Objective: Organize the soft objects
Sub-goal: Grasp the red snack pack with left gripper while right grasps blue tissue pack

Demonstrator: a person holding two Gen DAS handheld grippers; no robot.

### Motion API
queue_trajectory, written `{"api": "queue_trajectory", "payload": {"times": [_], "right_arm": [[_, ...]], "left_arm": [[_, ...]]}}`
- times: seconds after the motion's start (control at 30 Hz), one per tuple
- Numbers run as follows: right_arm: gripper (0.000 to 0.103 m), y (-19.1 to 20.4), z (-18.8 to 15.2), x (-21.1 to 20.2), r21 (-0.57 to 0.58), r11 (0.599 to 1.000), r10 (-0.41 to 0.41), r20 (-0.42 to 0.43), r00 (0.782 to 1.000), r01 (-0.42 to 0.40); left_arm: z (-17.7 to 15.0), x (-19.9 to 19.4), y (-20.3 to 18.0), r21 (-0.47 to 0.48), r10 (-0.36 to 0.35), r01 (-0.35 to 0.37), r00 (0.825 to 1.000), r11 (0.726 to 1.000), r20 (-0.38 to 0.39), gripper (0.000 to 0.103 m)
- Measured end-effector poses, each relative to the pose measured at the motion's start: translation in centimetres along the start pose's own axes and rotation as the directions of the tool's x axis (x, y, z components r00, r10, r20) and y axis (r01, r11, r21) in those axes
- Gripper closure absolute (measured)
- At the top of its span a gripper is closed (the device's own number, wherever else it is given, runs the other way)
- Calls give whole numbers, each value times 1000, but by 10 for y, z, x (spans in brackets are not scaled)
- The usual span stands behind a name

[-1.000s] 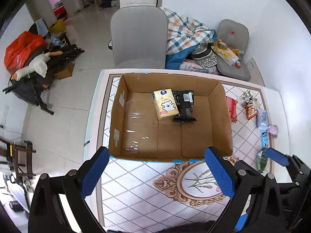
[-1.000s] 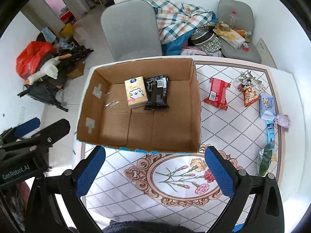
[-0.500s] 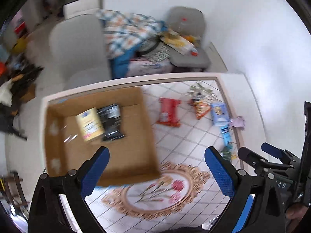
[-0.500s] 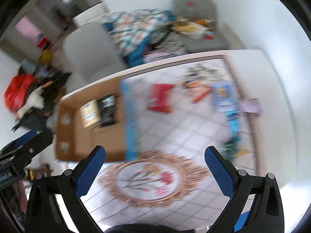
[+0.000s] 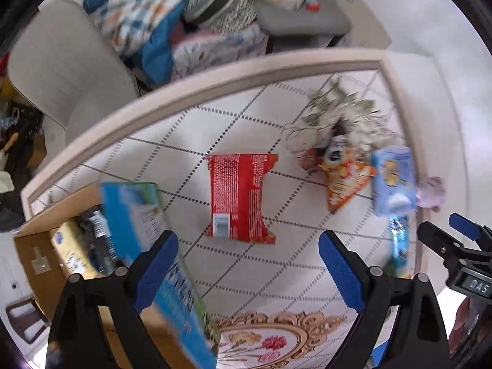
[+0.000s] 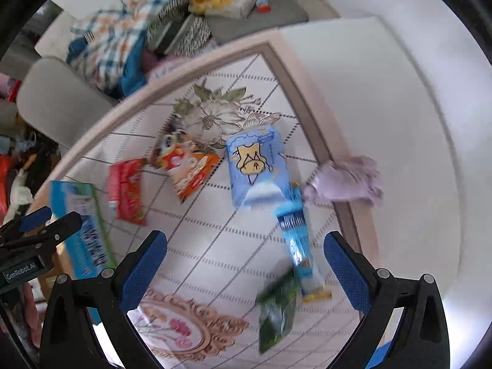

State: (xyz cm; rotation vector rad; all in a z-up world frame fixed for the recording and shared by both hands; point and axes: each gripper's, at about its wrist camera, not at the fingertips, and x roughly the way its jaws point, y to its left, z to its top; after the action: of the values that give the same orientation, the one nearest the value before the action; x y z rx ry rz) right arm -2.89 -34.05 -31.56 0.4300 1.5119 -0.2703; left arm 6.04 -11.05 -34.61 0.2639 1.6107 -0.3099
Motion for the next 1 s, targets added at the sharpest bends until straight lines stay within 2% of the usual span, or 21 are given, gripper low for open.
{"api": "queue_trajectory", "payload": {"times": [0.13, 0.23, 0.47, 0.5, 0.53, 0.57, 0.6, 0.63, 0.67, 0.73, 0.9, 1.0], "right_arm": [[0, 3, 20, 54, -15, 999, -42, -87, 995, 40], [0, 3, 29, 79, -18, 999, -51, -128, 991, 49], [0, -1, 39, 111, -10, 998, -64, -165, 984, 64], [0, -2, 41, 115, -5, 998, -61, -168, 984, 61], [1, -4, 42, 118, 6, 998, -54, -172, 984, 56], [3, -6, 43, 121, 9, 999, -51, -174, 983, 54], [7, -7, 43, 123, 11, 998, -52, -176, 983, 54], [11, -7, 44, 126, 12, 998, -56, -176, 983, 59], [14, -8, 46, 128, 12, 998, -62, -175, 983, 65], [33, -11, 50, 132, 19, 997, -73, -166, 983, 77], [49, -11, 50, 134, 25, 995, -89, -155, 984, 94], [52, -12, 48, 128, 27, 996, -81, -142, 987, 85]], "left_arm": [[17, 42, 1, -16, 18, -19, 997, 1000, -81, 9], [22, 62, 0, -19, 26, -28, 993, 999, -119, 9], [27, 87, -5, -3, 41, -42, 987, 999, -158, 9], [27, 89, -5, 0, 37, -37, 986, 999, -161, 13], [28, 92, -6, 6, 36, -35, 986, 999, -165, 31], [27, 96, -6, 7, 44, -44, 983, 999, -179, 40], [27, 99, -5, 7, 54, -54, 981, 999, -188, 52], [26, 101, -3, 2, 49, -50, 981, 999, -188, 55], [25, 101, -1, -7, 38, -39, 983, 999, -181, 55], [24, 100, 2, -21, 24, -28, 985, 999, -169, 57], [19, 97, 3, -25, 28, -32, 988, 999, -154, 58], [16, 89, 1, -25, 26, -30, 990, 999, -136, 59]]}}
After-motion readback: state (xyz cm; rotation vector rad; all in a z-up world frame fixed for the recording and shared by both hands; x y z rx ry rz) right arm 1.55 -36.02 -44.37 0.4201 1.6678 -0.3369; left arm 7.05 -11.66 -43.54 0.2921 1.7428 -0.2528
